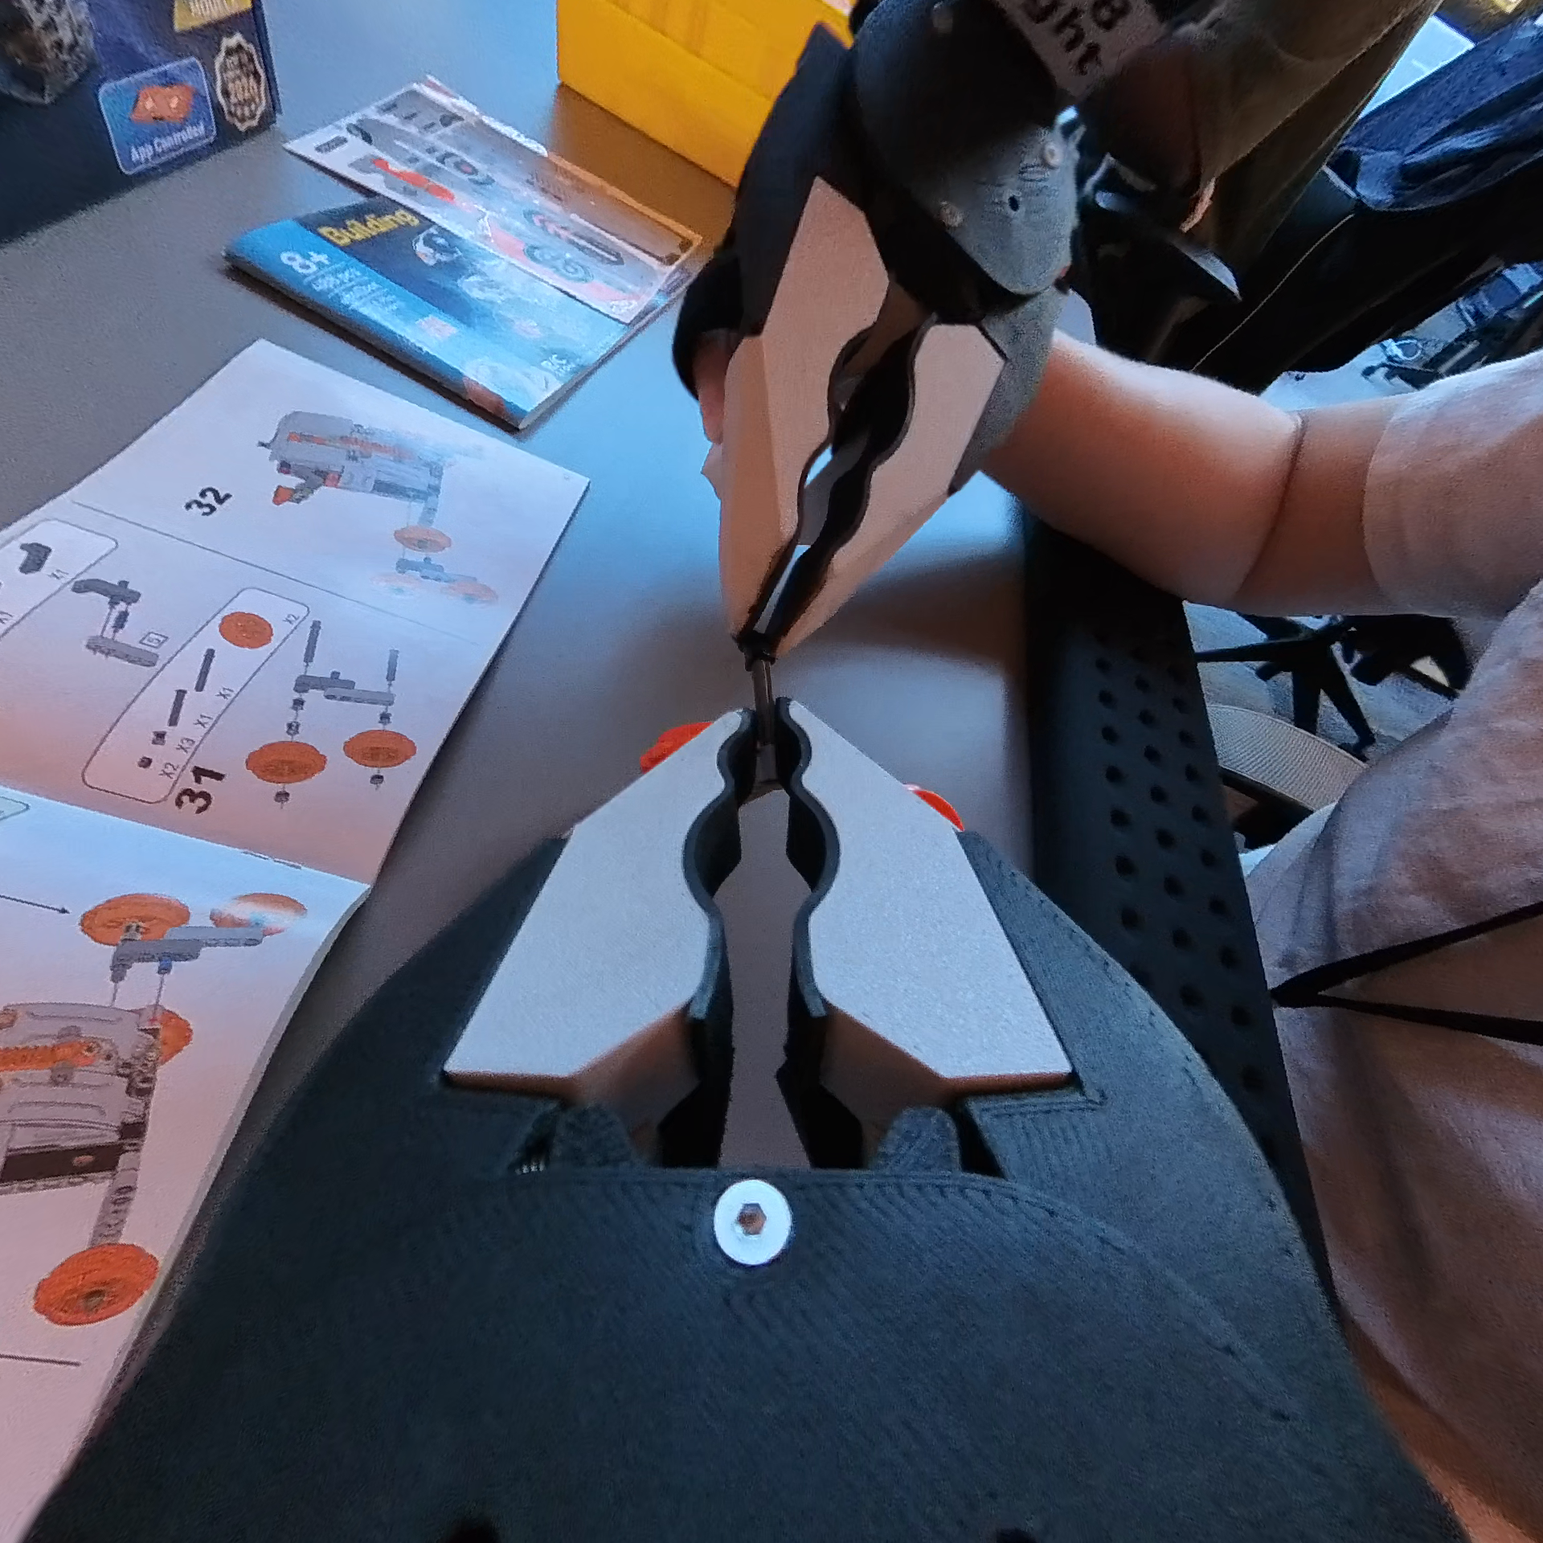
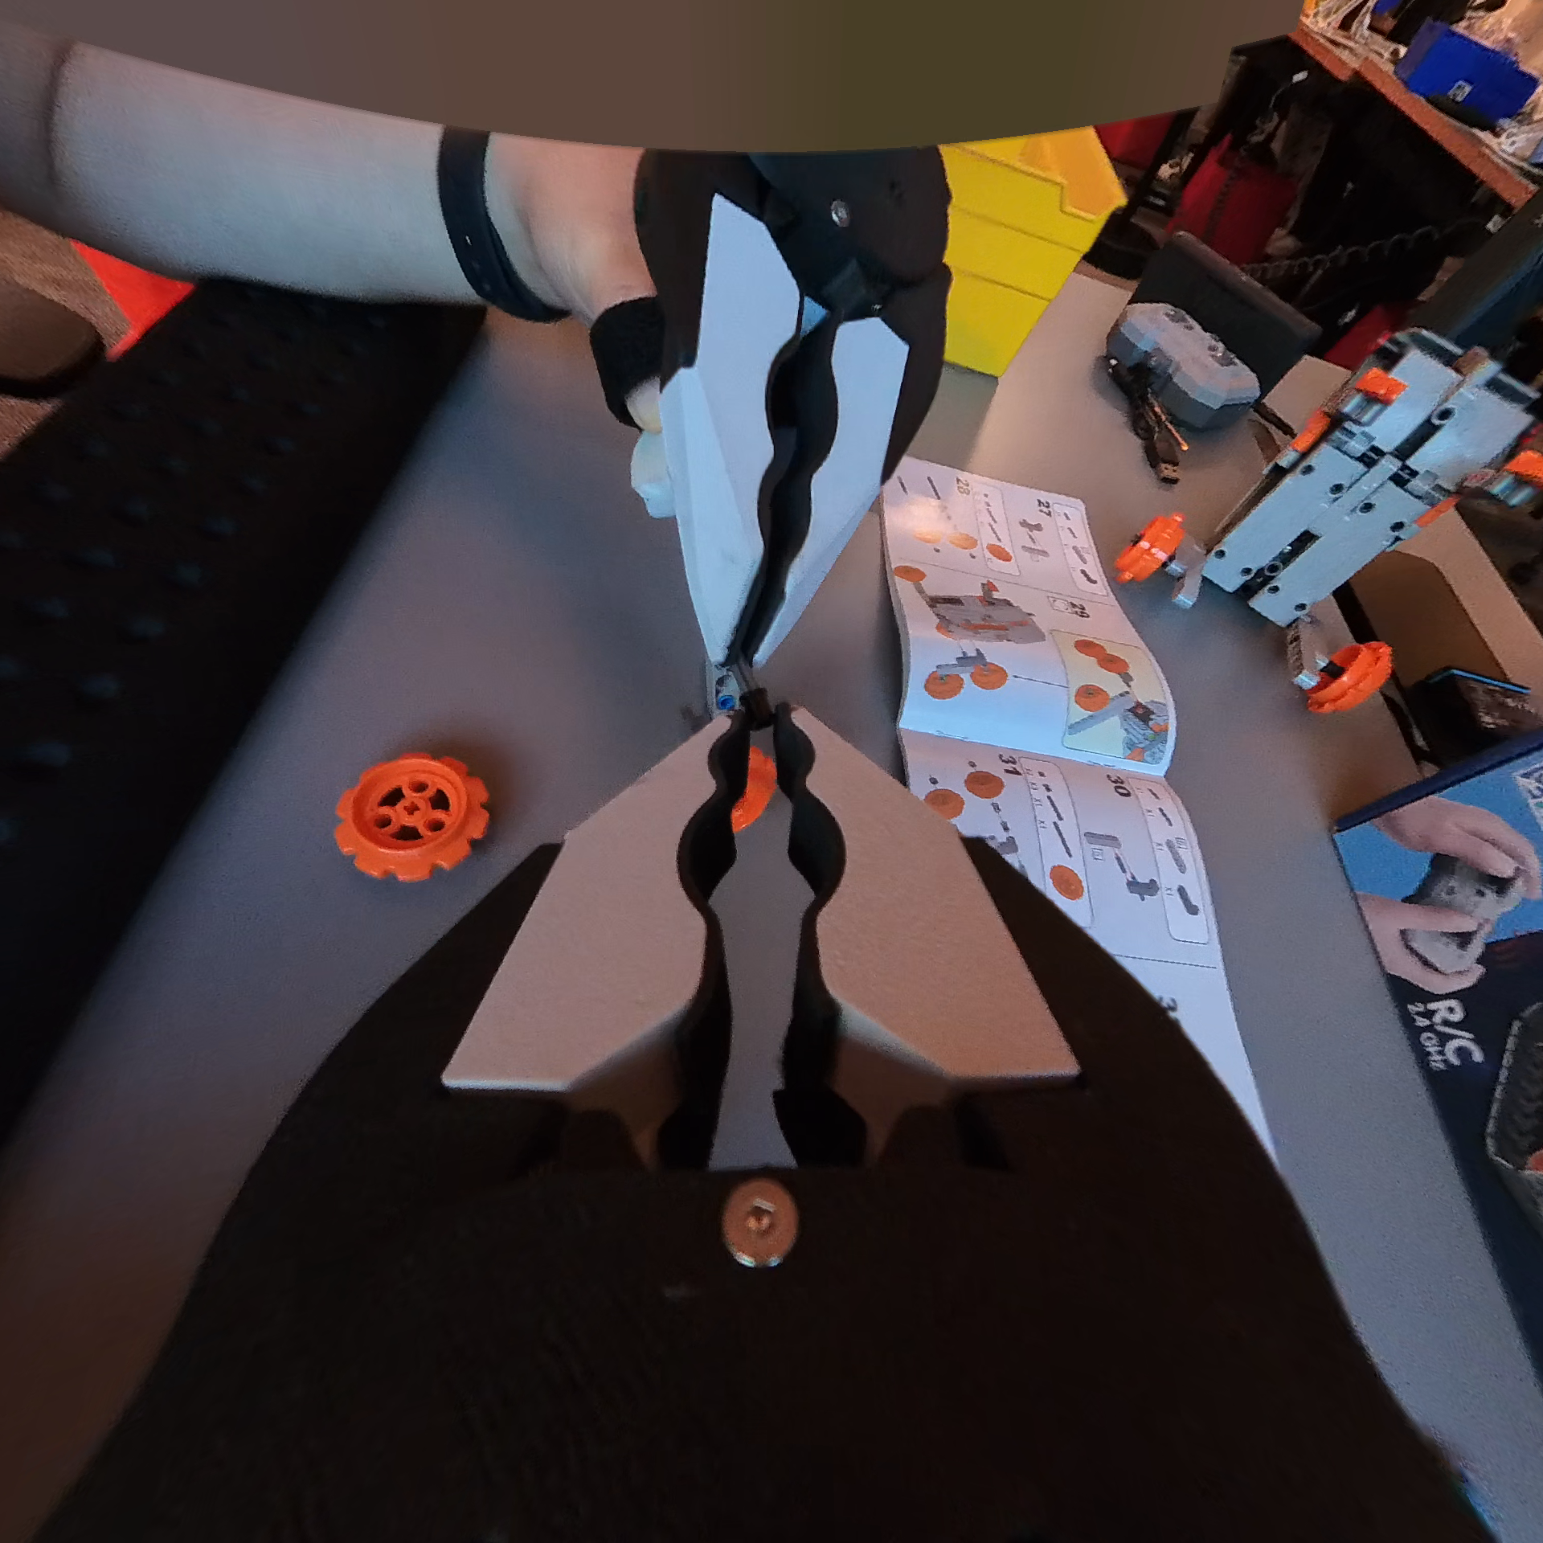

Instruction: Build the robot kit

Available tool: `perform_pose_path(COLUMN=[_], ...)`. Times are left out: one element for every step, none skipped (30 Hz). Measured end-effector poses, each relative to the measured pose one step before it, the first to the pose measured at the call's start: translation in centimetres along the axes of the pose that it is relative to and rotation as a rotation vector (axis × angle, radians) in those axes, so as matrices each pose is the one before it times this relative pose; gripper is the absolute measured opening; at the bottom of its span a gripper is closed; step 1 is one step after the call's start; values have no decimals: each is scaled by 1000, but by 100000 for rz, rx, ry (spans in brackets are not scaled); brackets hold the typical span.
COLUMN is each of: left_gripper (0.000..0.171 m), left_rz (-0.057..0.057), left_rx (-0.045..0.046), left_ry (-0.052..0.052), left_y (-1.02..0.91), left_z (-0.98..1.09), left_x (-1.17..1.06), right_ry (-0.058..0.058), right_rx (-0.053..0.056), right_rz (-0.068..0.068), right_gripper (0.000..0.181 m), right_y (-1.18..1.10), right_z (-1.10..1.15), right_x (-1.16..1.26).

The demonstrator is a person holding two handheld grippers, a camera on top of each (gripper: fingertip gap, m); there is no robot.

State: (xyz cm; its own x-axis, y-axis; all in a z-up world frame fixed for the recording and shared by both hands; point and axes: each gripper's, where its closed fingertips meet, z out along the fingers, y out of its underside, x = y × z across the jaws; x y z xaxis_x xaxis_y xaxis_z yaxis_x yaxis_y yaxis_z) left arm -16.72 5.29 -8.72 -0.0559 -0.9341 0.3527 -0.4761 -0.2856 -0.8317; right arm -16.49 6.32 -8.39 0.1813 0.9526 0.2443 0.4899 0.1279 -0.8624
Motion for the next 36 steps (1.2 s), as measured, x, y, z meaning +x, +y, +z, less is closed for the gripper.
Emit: perform_pose_path(left_gripper=[0,0,0,0,0,0,0,0,0,0,0,0,0,0,0,1,1,0,0,1,1,1,1,1,1,0,0,1,1,1,1,1,1,0,0,0], left_rz=[-529,-40,15,120,33,-465,-475,-267,888,1451,1171,812,1038,1102,1166,1062,785,958,649,374,138,-198,-267,-482,-478,107,545,1159,1577,2010,2017,883,133,-817,-1178,-1111], left_rx=[-790,-1069,-1249,-1218,-885,90,101,-576,-704,-570,-771,-629,-172,-227,-174,43,-166,58,-616,-588,-272,-353,-2,353,28,532,257,-70,30,158,244,890,1209,1199,1320,1149], left_ry=[-262,-607,-914,-1064,-403,-455,-259,61,-494,-1269,-1124,-925,-1219,-1389,-1425,-1297,-1239,-1526,-1096,-861,-947,-512,-497,-223,152,-172,2,268,277,354,522,608,902,1310,1303,1258], left_y=[142,168,198,198,143,-16,-13,84,66,22,17,6,-41,-58,-80,-96,-56,-91,41,54,31,27,-9,-66,-18,-98,-64,-20,-23,-40,-30,-134,-152,-110,-95,-73], left_z=[60,59,74,92,66,-21,-17,8,-32,-26,10,0,-30,-52,-60,-61,-45,-58,-8,-5,9,8,-7,-33,-42,-79,-69,-37,1,12,13,6,-25,-37,-70,-72], left_x=[-67,-97,-120,-141,-39,-77,-62,16,24,-33,15,37,-4,-16,-2,9,-13,-43,-30,-53,-82,-56,-59,-32,19,-1,63,116,134,144,154,109,82,52,5,-6], right_ry=[992,945,1089,1127,1703,2491,1898,1189,1557,1832,1293,1456,1725,1748,1901,1708,1563,1855,713,704,758,416,1077,567,200,629,-293,-746,-955,-1787,-1970,-1070,-622,-611,-348,-589], right_rx=[-1879,-1991,-2292,-3347,-2516,-1573,-2080,-1560,-1391,-1843,-2136,-1869,-1848,-1748,-1686,-1533,-1464,-1346,-670,-1355,-1319,-1091,-560,-480,131,564,986,1522,2434,3192,3556,3142,3005,2316,2307,2185], right_rz=[-1720,-1126,-914,-1708,-2862,-2890,-2360,-2019,-2410,-2827,-2525,-2301,-2197,-2236,-2317,-2320,-1771,-1560,-1284,-860,-857,-944,-1146,-692,-41,-73,-155,-57,1098,2749,2996,2739,2113,2037,2088,2306], right_gripper=[4,4,4,4,4,4,4,4,4,4,4,4,4,4,4,4,4,4,4,4,4,4,4,4,4,4,4,4,4,4,4,4,4,4,4,4], right_y=[152,157,194,307,100,-78,36,-14,-59,-30,-3,-53,-23,-50,-57,-51,-43,-55,-135,12,62,56,-22,-23,-82,-87,-95,-83,-76,-58,-73,-45,-98,-100,-92,-66], right_z=[92,113,151,188,107,-36,24,68,10,-13,-9,-43,-48,-44,-57,-71,-48,-30,-10,72,90,76,18,-18,-34,-65,-86,-108,-128,-138,-163,-158,-147,-82,-45,-11], right_x=[-32,-28,-13,-54,-29,108,48,-65,-32,36,-15,9,64,59,79,79,87,139,-13,-11,25,-20,84,69,28,106,-23,-55,-50,-94,-81,57,103,67,92,58])
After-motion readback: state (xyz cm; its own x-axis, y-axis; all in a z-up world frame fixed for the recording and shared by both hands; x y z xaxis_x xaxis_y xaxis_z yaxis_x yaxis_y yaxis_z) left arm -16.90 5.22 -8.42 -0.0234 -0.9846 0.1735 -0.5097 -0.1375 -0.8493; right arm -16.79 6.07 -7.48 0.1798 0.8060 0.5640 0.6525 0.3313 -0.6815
